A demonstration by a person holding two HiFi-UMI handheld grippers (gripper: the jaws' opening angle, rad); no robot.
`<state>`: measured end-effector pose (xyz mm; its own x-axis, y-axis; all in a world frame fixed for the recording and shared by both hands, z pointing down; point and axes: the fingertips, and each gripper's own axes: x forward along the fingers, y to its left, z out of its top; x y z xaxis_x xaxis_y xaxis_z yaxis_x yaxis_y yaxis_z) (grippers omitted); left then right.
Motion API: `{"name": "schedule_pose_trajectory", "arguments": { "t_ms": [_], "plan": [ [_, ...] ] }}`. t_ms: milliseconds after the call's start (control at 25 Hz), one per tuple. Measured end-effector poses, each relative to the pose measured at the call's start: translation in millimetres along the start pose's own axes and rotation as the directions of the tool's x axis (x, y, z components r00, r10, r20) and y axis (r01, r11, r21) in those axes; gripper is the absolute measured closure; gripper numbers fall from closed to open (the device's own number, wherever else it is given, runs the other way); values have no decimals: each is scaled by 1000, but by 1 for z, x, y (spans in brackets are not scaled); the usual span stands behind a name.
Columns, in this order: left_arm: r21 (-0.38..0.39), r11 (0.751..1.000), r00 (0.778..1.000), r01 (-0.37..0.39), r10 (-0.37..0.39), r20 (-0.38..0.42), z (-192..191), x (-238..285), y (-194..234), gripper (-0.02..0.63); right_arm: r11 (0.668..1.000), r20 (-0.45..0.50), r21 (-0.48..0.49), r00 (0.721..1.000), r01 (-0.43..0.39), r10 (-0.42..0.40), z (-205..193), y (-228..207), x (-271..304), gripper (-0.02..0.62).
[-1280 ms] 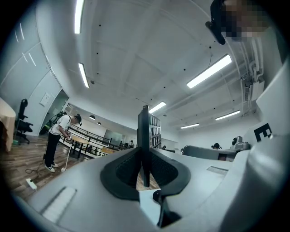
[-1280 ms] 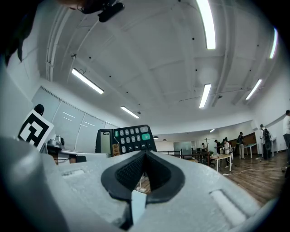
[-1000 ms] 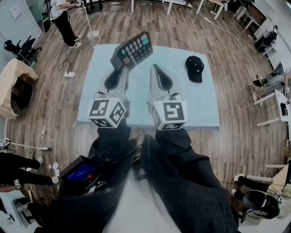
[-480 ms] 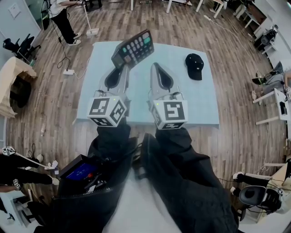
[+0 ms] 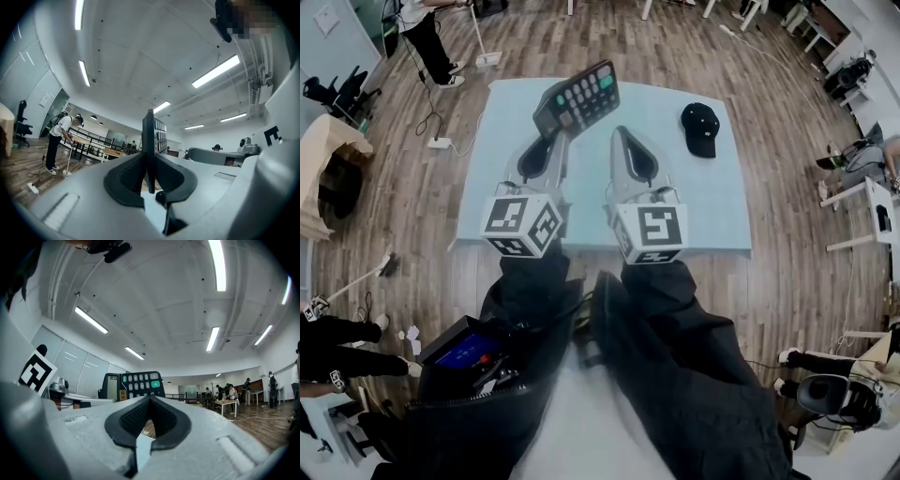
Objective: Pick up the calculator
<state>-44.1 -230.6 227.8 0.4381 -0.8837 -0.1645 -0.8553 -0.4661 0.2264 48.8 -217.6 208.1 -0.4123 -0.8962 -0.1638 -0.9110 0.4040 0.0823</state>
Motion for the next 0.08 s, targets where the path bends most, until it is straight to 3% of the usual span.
{"name": "schedule_pose_trajectory", "arguments": {
  "t_ms": [80],
  "plan": [
    [-1, 1000, 1000, 1, -1, -5, -2, 0, -1, 557, 1000, -7, 3, 1000, -3, 3, -3, 0, -2, 595]
  ]
}}
